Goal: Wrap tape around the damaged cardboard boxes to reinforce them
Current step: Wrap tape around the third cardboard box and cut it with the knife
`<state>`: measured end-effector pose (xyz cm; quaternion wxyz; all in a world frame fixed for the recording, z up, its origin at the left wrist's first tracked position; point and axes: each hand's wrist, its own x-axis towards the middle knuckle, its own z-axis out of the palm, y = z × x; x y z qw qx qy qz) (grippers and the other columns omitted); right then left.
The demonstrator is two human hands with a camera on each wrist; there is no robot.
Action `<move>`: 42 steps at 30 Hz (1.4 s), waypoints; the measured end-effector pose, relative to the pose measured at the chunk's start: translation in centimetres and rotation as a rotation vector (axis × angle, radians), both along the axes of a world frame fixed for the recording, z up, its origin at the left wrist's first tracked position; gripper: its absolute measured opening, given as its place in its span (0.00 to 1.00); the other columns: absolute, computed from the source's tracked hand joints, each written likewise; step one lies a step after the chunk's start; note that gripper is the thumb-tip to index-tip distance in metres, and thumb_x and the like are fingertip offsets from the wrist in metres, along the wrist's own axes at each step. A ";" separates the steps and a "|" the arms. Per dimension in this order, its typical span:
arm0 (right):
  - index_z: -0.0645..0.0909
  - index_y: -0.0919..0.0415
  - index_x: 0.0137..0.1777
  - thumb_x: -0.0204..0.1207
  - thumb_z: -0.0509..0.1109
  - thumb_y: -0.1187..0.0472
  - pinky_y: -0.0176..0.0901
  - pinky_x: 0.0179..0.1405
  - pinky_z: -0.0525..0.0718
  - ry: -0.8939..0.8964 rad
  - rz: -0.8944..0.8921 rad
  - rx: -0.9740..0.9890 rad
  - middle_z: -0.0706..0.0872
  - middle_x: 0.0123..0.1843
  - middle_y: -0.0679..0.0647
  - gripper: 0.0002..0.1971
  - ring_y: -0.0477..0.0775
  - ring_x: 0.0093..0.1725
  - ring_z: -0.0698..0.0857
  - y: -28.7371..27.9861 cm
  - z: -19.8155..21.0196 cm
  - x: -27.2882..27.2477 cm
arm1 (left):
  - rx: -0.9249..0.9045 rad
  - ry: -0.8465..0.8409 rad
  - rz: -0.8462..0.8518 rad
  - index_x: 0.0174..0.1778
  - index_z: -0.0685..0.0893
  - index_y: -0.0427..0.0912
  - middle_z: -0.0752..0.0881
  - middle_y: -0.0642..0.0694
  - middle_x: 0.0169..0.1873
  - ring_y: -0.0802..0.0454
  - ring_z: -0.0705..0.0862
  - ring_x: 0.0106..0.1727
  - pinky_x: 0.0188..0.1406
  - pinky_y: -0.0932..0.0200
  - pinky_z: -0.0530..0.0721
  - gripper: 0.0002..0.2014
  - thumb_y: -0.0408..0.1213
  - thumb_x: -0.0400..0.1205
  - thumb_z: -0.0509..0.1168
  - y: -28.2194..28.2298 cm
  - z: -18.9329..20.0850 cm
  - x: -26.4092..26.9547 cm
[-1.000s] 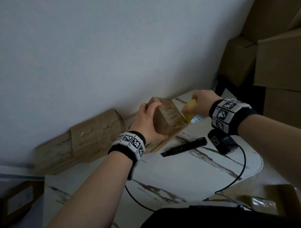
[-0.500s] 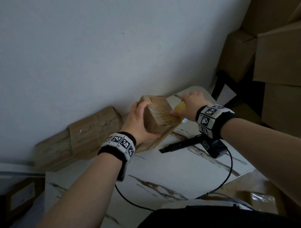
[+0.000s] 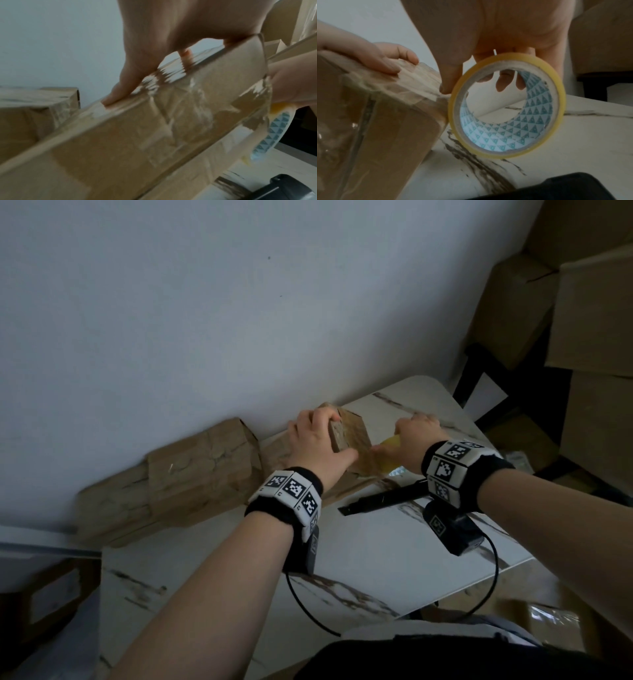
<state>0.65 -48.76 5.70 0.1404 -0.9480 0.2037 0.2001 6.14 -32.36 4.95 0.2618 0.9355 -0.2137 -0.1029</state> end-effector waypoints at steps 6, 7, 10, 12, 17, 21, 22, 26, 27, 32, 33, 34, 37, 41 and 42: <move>0.77 0.62 0.58 0.75 0.62 0.35 0.51 0.53 0.78 -0.054 -0.062 0.116 0.82 0.56 0.61 0.29 0.62 0.58 0.79 -1.4 -0.6 -0.2 | 0.014 0.009 0.016 0.61 0.69 0.52 0.68 0.45 0.64 0.41 0.65 0.68 0.61 0.49 0.72 0.26 0.44 0.69 0.72 -0.6 0.0 0.7; 0.77 0.61 0.57 0.75 0.63 0.35 0.50 0.51 0.80 -0.057 -0.066 0.127 0.82 0.53 0.59 0.28 0.61 0.56 0.79 -1.6 -0.5 -0.2 | 0.022 0.011 0.009 0.61 0.69 0.53 0.68 0.45 0.64 0.41 0.65 0.68 0.62 0.48 0.73 0.26 0.45 0.69 0.72 -0.7 0.1 0.8; 0.76 0.59 0.53 0.73 0.64 0.34 0.47 0.46 0.81 -0.042 -0.061 0.120 0.79 0.47 0.55 0.26 0.56 0.49 0.80 -2.3 -0.2 -0.1 | 0.067 0.032 0.005 0.61 0.68 0.55 0.67 0.46 0.65 0.40 0.64 0.69 0.64 0.44 0.74 0.26 0.46 0.70 0.71 -1.1 0.3 0.6; 0.76 0.59 0.52 0.74 0.65 0.35 0.45 0.43 0.79 -0.046 -0.077 0.110 0.78 0.45 0.54 0.25 0.56 0.46 0.78 -3.1 0.3 0.1 | 0.099 0.049 0.027 0.61 0.67 0.57 0.65 0.45 0.68 0.39 0.62 0.72 0.65 0.41 0.73 0.26 0.48 0.71 0.71 -1.3 0.3 0.6; 0.77 0.57 0.47 0.71 0.67 0.35 0.44 0.39 0.78 -0.059 -0.121 0.061 0.75 0.38 0.51 0.23 0.55 0.44 0.79 -5.8 1.7 0.0 | 0.253 0.164 0.023 0.61 0.65 0.62 0.56 0.45 0.77 0.35 0.49 0.79 0.68 0.22 0.63 0.24 0.54 0.73 0.68 -3.9 0.0 0.3; 0.80 0.62 0.51 0.72 0.67 0.36 0.43 0.41 0.80 0.027 -0.137 0.072 0.79 0.41 0.54 0.27 0.56 0.43 0.80 -6.9 0.3 -0.9 | 0.384 0.163 -0.051 0.62 0.69 0.63 0.53 0.48 0.79 0.35 0.43 0.82 0.65 0.13 0.54 0.21 0.57 0.76 0.66 -5.9 -1.4 -0.7; 0.80 0.62 0.52 0.73 0.67 0.36 0.43 0.41 0.80 0.044 -0.144 0.081 0.80 0.44 0.56 0.27 0.56 0.44 0.80 -7.0 -0.2 -1.3 | 0.411 0.151 -0.064 0.63 0.69 0.63 0.52 0.48 0.80 0.34 0.41 0.82 0.65 0.12 0.52 0.22 0.58 0.75 0.66 -6.1 -1.7 -0.9; 0.80 0.63 0.51 0.73 0.67 0.36 0.45 0.42 0.82 0.075 -0.168 0.092 0.83 0.47 0.58 0.26 0.57 0.46 0.82 -7.6 -1.8 -2.1 | 0.444 0.140 -0.075 0.63 0.68 0.63 0.50 0.47 0.81 0.34 0.38 0.82 0.64 0.12 0.49 0.27 0.68 0.71 0.63 -6.5 -2.4 -1.0; 0.80 0.62 0.50 0.72 0.67 0.36 0.45 0.43 0.83 0.081 -0.177 0.101 0.82 0.46 0.57 0.27 0.57 0.45 0.83 -7.8 -2.0 -2.2 | 0.447 0.141 -0.071 0.63 0.68 0.63 0.49 0.47 0.81 0.34 0.38 0.82 0.65 0.13 0.48 0.27 0.70 0.72 0.61 -6.5 -2.4 -1.0; 0.80 0.61 0.49 0.71 0.67 0.35 0.43 0.39 0.82 0.087 -0.136 0.058 0.83 0.45 0.56 0.26 0.56 0.45 0.83 -7.7 -2.6 -1.9 | 0.444 0.103 -0.044 0.63 0.69 0.63 0.49 0.46 0.81 0.33 0.36 0.81 0.65 0.12 0.47 0.18 0.58 0.78 0.62 -6.7 -2.7 -1.4; 0.79 0.60 0.50 0.71 0.67 0.35 0.43 0.39 0.82 0.091 -0.127 0.038 0.83 0.46 0.56 0.26 0.56 0.45 0.83 -7.5 -2.7 -1.7 | 0.445 0.100 -0.044 0.63 0.69 0.63 0.49 0.46 0.81 0.33 0.37 0.81 0.65 0.11 0.48 0.18 0.57 0.78 0.63 -6.8 -2.7 -1.4; 0.79 0.60 0.51 0.71 0.66 0.35 0.44 0.40 0.82 0.101 -0.120 0.016 0.83 0.48 0.56 0.26 0.57 0.46 0.82 -7.2 -2.8 -1.5 | 0.444 0.101 -0.043 0.62 0.69 0.63 0.49 0.45 0.81 0.33 0.37 0.81 0.64 0.11 0.48 0.18 0.56 0.78 0.63 -6.9 -2.7 -1.4; 0.78 0.59 0.53 0.72 0.65 0.35 0.46 0.45 0.81 0.140 -0.082 -0.040 0.82 0.52 0.59 0.26 0.58 0.48 0.78 -7.0 -2.8 -0.8 | 0.466 0.132 -0.058 0.66 0.66 0.63 0.46 0.45 0.82 0.32 0.35 0.81 0.64 0.11 0.48 0.24 0.61 0.76 0.64 -6.8 -2.5 -1.3; 0.78 0.60 0.51 0.73 0.65 0.35 0.43 0.39 0.78 0.147 -0.057 -0.027 0.79 0.43 0.55 0.26 0.57 0.44 0.79 -7.4 -2.7 -0.7 | 0.620 0.237 -0.166 0.74 0.52 0.63 0.35 0.45 0.81 0.31 0.30 0.79 0.64 0.11 0.48 0.54 0.70 0.57 0.74 -6.4 -2.0 -1.0; 0.79 0.61 0.51 0.73 0.65 0.35 0.43 0.37 0.78 0.145 -0.057 -0.011 0.80 0.42 0.55 0.26 0.56 0.43 0.80 -7.5 -2.6 -0.8 | 0.656 0.231 -0.191 0.75 0.50 0.63 0.35 0.43 0.81 0.30 0.30 0.79 0.63 0.11 0.50 0.56 0.66 0.56 0.77 -6.3 -1.8 -0.9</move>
